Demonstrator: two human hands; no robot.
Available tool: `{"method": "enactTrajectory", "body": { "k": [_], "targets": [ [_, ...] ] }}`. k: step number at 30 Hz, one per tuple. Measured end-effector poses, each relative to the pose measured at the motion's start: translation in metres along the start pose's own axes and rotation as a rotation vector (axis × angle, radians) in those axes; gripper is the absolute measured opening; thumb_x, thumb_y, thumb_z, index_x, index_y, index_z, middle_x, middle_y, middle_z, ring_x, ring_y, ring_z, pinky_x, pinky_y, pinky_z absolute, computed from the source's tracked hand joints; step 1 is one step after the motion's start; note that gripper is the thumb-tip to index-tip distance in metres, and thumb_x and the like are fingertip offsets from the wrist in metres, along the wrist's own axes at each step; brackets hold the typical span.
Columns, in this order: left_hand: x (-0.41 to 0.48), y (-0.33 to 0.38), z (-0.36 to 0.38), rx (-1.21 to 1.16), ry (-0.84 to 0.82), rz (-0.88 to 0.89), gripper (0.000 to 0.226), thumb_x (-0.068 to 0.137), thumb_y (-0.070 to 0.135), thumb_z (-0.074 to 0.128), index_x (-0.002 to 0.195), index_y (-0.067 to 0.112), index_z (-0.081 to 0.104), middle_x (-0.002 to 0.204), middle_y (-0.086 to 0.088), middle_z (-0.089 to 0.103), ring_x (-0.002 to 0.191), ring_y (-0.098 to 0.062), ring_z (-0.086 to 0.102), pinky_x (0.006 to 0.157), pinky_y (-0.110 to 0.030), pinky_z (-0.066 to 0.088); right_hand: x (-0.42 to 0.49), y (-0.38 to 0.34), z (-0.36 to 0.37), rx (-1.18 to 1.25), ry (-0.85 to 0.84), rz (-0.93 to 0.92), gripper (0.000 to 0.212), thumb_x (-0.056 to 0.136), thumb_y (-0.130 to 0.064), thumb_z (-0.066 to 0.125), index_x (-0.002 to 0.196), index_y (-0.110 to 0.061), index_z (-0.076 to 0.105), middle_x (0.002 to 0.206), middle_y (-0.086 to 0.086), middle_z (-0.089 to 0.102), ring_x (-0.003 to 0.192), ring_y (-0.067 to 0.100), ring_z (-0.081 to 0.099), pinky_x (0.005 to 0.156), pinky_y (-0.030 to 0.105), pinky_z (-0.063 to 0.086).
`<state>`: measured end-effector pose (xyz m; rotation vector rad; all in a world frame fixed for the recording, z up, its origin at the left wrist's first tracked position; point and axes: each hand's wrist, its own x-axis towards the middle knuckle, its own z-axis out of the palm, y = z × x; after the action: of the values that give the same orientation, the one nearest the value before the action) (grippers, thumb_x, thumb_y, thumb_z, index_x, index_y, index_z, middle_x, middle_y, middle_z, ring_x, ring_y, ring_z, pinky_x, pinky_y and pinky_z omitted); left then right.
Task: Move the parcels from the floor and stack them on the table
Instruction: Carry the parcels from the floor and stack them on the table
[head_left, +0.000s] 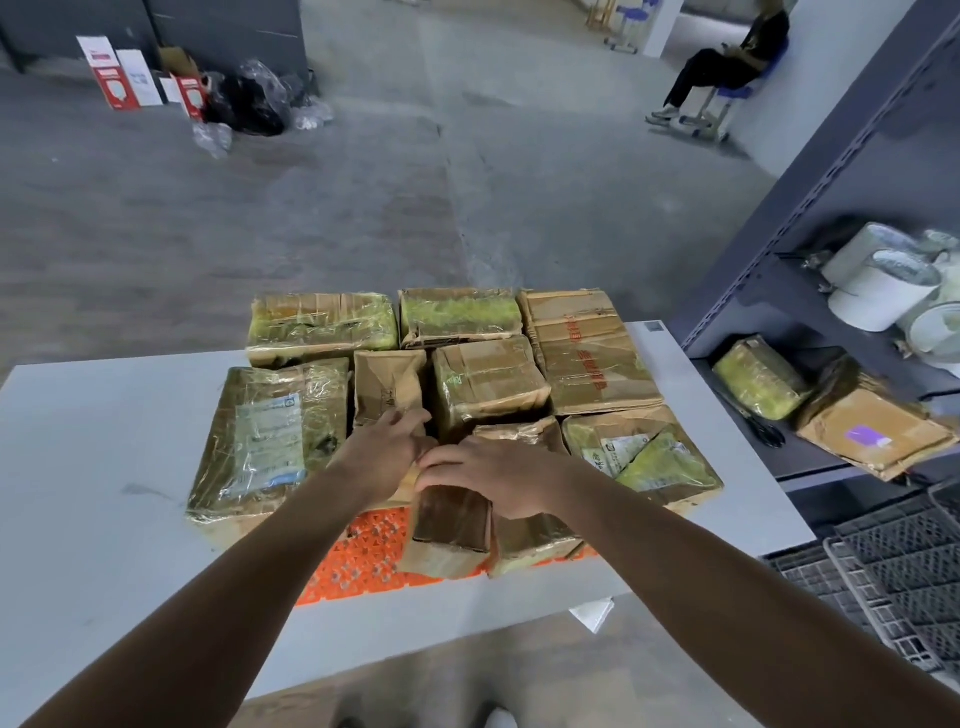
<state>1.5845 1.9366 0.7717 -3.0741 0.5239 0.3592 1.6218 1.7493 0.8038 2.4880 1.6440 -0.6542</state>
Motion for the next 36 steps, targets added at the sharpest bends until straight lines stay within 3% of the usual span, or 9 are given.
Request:
{"method": "enactTrajectory", "body": {
  "k": [6,9,13,18,24,27,29,32,36],
  "targets": [
    [-0.002,-0.006,0.018,-0.212,0.139,-0.015,0.061,0.09,0.031,0.055,0.146,0.022,0.031,0.156,0.002,0.022,0.137,-0.022,0.029,0.11,-0.034,0.032,0.006,0.008,-0.004,-0.128,0.037,0.016,0.095,0.074,0.014,0.065,0.141,-0.042,0.029,0.148,0.001,0.025,0.119,0.027,0.042,0.073,0.04,0.054],
    [-0.01,-0.01,0.022,-0.235,0.095,-0.025,0.083,0.082,0.05,0.062,0.149,0.024,0.021,0.157,-0.001,0.018,0.14,-0.023,0.023,0.113,-0.035,0.026,0.007,0.013,0.0,-0.176,0.047,0.036,0.097,0.073,0.018,0.061,0.14,-0.042,0.027,0.143,0.005,0.029,0.116,0.027,0.043,0.067,0.04,0.054],
    [-0.02,-0.008,0.024,-0.162,-0.003,-0.023,0.113,0.066,0.077,0.06,0.152,0.031,0.004,0.16,-0.004,0.005,0.145,-0.026,0.01,0.117,-0.045,0.015,0.006,0.011,0.005,-0.225,0.066,0.039,0.09,0.076,0.016,0.06,0.139,-0.04,0.028,0.138,0.008,0.032,0.111,0.028,0.043,0.075,0.044,0.053],
    [-0.019,-0.002,0.032,-0.107,0.076,-0.057,0.115,0.062,0.083,0.056,0.152,0.027,0.012,0.158,-0.007,0.013,0.143,-0.026,0.015,0.116,-0.044,0.015,0.002,0.009,0.008,-0.23,0.069,0.061,0.09,0.079,0.011,0.062,0.142,-0.04,0.022,0.144,0.01,0.028,0.121,0.029,0.038,0.087,0.046,0.051],
    [-0.019,0.002,0.033,-0.132,0.088,-0.078,0.117,0.06,0.083,0.059,0.151,0.027,0.013,0.158,-0.008,0.012,0.143,-0.028,0.016,0.116,-0.045,0.016,-0.016,0.002,0.005,-0.05,-0.013,0.221,0.104,0.081,0.011,0.057,0.152,-0.041,0.001,0.159,-0.002,0.008,0.14,0.025,0.024,0.085,0.036,0.049],
    [-0.019,0.004,0.033,-0.136,0.069,-0.092,0.117,0.06,0.082,0.06,0.151,0.027,0.01,0.159,-0.007,0.009,0.143,-0.028,0.014,0.116,-0.045,0.017,-0.028,0.003,0.008,0.121,-0.053,0.249,0.09,0.09,-0.001,0.047,0.152,-0.045,-0.001,0.161,-0.012,-0.003,0.143,0.022,0.023,0.083,0.031,0.043],
    [-0.018,0.005,0.033,-0.132,0.056,-0.101,0.118,0.061,0.081,0.06,0.152,0.028,0.007,0.159,-0.007,0.007,0.144,-0.028,0.012,0.117,-0.045,0.016,-0.034,0.004,0.01,0.251,-0.059,0.25,0.079,0.094,-0.022,0.047,0.151,-0.048,0.0,0.16,-0.019,-0.009,0.146,0.019,0.019,0.103,0.039,0.038],
    [-0.017,0.006,0.034,-0.126,0.046,-0.115,0.119,0.061,0.081,0.06,0.152,0.028,0.005,0.159,-0.007,0.005,0.145,-0.028,0.01,0.117,-0.046,0.015,-0.036,0.002,0.011,0.274,-0.082,0.267,0.094,0.084,-0.06,0.06,0.151,-0.045,-0.004,0.159,-0.02,-0.013,0.148,0.016,0.009,0.113,0.048,0.029],
    [-0.017,0.005,0.034,-0.131,0.059,-0.115,0.115,0.063,0.08,0.06,0.151,0.029,0.008,0.159,-0.005,0.006,0.144,-0.027,0.012,0.116,-0.045,0.015,-0.023,-0.004,0.024,0.143,0.011,0.28,0.114,0.071,-0.051,0.079,0.152,-0.039,-0.001,0.155,-0.005,0.007,0.139,0.023,0.025,0.108,0.046,0.038]
  ]
}}
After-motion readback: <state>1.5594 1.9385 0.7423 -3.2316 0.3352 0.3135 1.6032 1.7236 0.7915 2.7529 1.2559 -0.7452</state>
